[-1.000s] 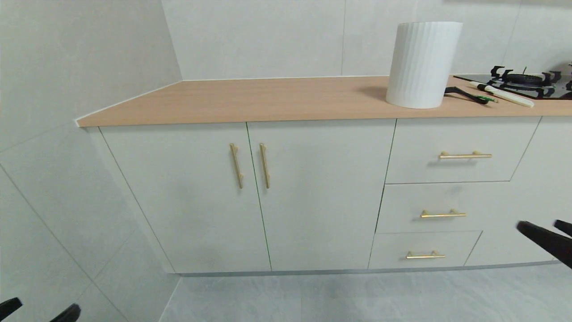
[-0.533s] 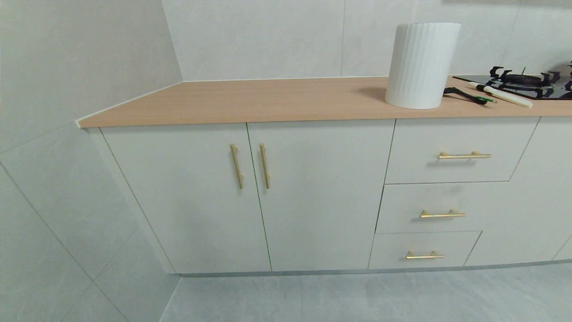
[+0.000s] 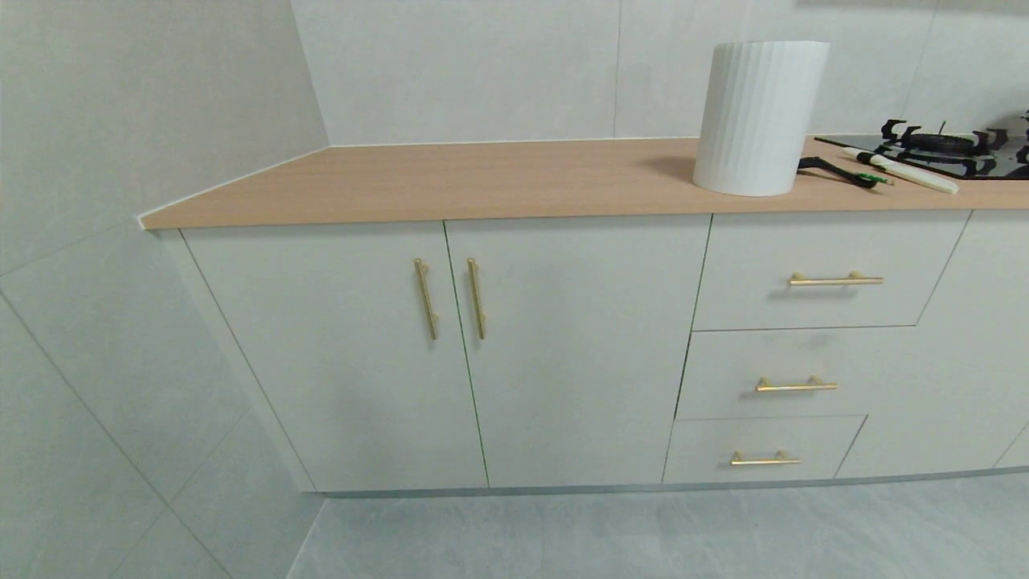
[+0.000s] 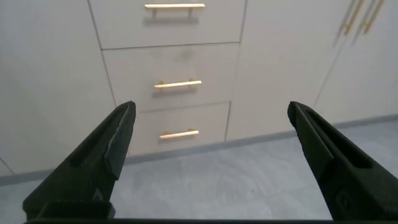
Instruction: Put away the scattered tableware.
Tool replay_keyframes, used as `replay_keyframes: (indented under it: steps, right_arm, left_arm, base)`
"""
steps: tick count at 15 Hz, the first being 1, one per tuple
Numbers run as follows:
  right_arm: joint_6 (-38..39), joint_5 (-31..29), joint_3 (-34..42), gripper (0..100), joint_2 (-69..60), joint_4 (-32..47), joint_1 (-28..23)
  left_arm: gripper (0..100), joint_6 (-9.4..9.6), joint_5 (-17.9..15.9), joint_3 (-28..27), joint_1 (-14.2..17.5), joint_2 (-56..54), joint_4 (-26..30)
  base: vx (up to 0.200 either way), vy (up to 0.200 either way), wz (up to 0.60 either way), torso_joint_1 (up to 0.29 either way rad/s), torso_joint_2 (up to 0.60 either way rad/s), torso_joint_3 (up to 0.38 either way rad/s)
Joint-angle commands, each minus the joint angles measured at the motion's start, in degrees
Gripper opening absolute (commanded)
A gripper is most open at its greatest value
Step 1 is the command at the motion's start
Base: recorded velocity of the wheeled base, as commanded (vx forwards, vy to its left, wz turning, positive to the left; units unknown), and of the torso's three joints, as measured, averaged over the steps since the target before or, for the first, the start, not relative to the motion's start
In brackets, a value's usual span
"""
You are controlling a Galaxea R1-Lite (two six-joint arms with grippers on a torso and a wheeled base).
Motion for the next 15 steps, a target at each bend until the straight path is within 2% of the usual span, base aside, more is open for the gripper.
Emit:
replay_keyframes:
  steps: [1, 3, 5, 6, 7, 8, 10, 15]
  right_arm:
    - [-0.1, 3.8, 1.4, 100, -0.6, -0.1, 0.1]
    - [-0.1, 7.7, 1.4, 100, -0.5, 0.0, 0.1]
    - [-0.7, 10.4, 1.4, 100, -0.5, 3.7, 0.2]
    - [-0.7, 10.8, 1.4, 100, -0.5, 2.7, 0.2]
    - [-0.7, 10.8, 1.4, 100, -0.5, 2.7, 0.2]
    - [-0.6, 10.8, 1.4, 100, -0.5, 2.7, 0.2]
    - [-0.6, 10.8, 1.4, 100, -0.5, 2.7, 0.2]
    - [-0.3, 10.7, 1.4, 100, -0.5, 2.7, 0.2]
  left_arm:
    - [100, -0.07, -2.8, 3.3, 0.0, -0.8, -2.9]
    - [100, -0.16, -3.9, 3.7, 0.0, -0.8, -3.5]
    - [100, 1.69, -5.4, 5.5, 0.0, -0.8, -5.2]
    - [100, 1.25, -5.6, 5.8, -0.2, -0.8, -5.5]
    - [100, -1.83, -5.7, 5.8, -0.3, -0.8, -5.5]
    - [100, -3.59, -5.7, 5.8, -0.3, -0.8, -5.6]
    - [100, -2.97, -5.7, 5.8, -0.3, -0.8, -5.6]
    - [100, -3.15, -5.7, 5.8, -0.2, -0.8, -5.6]
  base:
    - [0.0, 0.0, 0.0, 0.0, 0.0, 0.0]
    - [0.0, 0.0, 0.0, 0.0, 0.0, 0.0]
    - [0.0, 0.0, 0.0, 0.0, 0.0, 0.0]
    - [0.0, 0.0, 0.0, 0.0, 0.0, 0.0]
    - [0.0, 0.0, 0.0, 0.0, 0.0, 0.0]
    - [0.0, 0.0, 0.0, 0.0, 0.0, 0.0]
    - [0.0, 0.0, 0.0, 0.0, 0.0, 0.0]
    - [0.0, 0.0, 0.0, 0.0, 0.0, 0.0]
